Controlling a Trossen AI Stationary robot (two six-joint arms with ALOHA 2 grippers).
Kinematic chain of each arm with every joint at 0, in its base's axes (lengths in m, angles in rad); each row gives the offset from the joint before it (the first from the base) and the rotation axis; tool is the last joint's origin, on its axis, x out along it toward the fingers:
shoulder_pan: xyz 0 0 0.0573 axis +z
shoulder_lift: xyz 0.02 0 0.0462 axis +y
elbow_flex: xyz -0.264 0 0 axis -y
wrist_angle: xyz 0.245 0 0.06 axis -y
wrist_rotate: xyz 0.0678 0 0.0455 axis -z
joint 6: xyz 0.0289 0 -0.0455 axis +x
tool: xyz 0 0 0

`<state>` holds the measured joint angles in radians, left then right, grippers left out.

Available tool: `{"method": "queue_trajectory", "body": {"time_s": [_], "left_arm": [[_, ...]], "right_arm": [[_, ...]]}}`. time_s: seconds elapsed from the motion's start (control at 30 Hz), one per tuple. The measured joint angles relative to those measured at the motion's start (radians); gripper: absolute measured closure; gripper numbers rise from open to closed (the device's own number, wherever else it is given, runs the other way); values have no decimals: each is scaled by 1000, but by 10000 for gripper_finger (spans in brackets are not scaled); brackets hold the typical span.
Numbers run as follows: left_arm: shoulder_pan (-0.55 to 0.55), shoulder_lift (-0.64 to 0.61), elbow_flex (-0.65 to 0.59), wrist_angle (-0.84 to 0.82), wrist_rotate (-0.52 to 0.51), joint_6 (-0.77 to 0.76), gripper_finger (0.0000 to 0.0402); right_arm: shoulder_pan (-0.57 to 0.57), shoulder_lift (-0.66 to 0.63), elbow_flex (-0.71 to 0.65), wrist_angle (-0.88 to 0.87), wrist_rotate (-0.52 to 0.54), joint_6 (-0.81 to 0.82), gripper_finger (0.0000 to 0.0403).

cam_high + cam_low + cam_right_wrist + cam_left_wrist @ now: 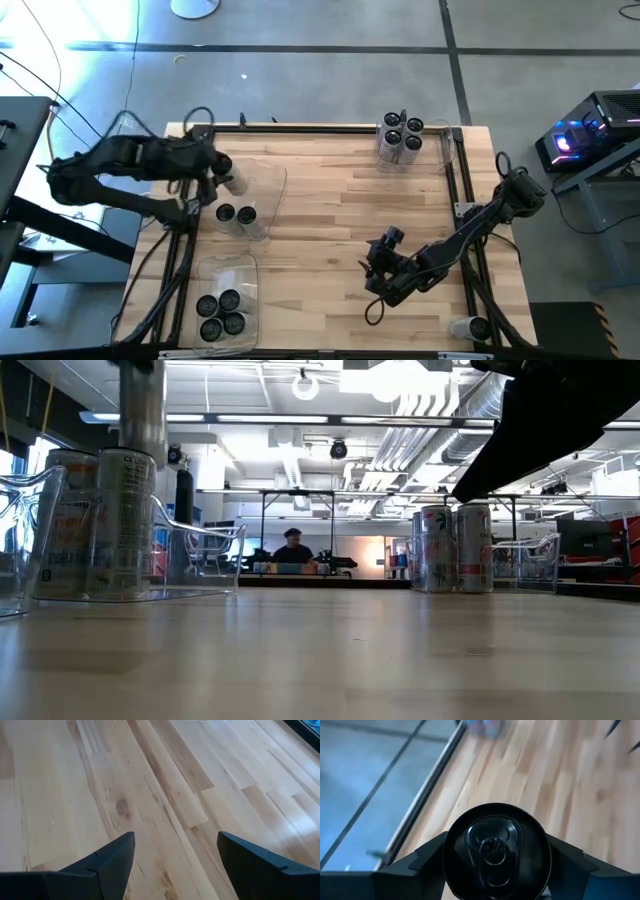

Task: Sort soda cans
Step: Put the white yellow soda can into the top left transparent bin

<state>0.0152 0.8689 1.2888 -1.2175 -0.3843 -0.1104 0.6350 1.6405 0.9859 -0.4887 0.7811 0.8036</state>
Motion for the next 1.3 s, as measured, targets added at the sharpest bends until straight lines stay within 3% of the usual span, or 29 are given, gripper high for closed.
{"method": "queue_trajectory", "body": {"time_s": [0.2, 0.43, 0.73, 0.9, 1.3], "left_arm": [[120, -33, -220, 78, 63, 83, 152], [267, -28, -385, 183, 273, 184, 152], [301, -49, -484, 169, 325, 261, 150], [302, -49, -529, 170, 319, 245, 117], [302, -49, -509, 159, 334, 206, 104]], "right_arm": [[0, 0, 0, 0, 0, -17, 123], [0, 0, 0, 0, 0, -18, 123], [0, 0, 0, 7, -3, -16, 123], [0, 0, 0, 17, -3, -16, 123], [0, 0, 0, 17, -3, -16, 123]]}}
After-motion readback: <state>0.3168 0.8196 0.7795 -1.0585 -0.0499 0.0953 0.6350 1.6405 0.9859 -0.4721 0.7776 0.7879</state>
